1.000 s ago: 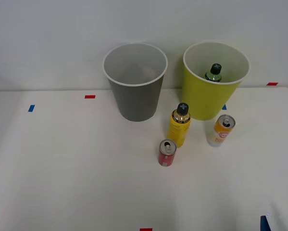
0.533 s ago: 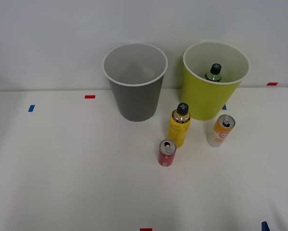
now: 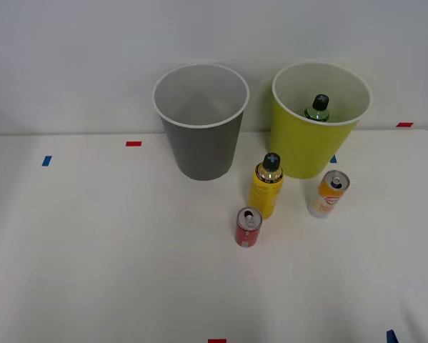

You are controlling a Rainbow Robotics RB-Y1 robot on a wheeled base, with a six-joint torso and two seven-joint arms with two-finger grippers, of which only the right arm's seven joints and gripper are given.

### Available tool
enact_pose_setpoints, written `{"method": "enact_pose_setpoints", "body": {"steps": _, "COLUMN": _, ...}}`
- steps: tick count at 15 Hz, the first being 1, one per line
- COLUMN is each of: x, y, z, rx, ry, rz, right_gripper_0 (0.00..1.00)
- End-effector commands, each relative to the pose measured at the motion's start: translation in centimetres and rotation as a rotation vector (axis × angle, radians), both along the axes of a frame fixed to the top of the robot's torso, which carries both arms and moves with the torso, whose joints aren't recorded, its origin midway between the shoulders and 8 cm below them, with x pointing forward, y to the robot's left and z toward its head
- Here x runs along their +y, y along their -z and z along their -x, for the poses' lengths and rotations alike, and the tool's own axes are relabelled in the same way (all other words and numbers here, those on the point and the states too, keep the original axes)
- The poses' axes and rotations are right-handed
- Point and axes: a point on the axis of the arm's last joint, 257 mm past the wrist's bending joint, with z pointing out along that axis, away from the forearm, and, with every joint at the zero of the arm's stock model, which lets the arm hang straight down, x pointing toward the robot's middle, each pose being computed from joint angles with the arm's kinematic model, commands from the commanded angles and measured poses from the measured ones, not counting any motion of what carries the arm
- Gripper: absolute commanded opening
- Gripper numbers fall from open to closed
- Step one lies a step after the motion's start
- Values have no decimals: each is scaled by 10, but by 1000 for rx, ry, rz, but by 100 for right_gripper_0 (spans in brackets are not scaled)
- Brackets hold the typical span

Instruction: Put cans in the gray bin, plastic bottles in the light green bin

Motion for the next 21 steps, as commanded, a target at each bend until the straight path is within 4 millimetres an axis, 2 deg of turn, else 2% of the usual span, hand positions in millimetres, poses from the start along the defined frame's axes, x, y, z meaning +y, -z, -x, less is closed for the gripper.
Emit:
{"method": "enact_pose_setpoints", "body": {"steps": 1, "x": 1, "y": 0, "z": 0, "rx": 0, "ry": -6, "rz": 5, "right_gripper_0": 100}}
{"method": "enact_pose_setpoints", "body": {"steps": 21, "x": -1, "y": -2, "z": 1, "rx": -3, "ry": -10, "rz": 17, "right_gripper_0": 100}}
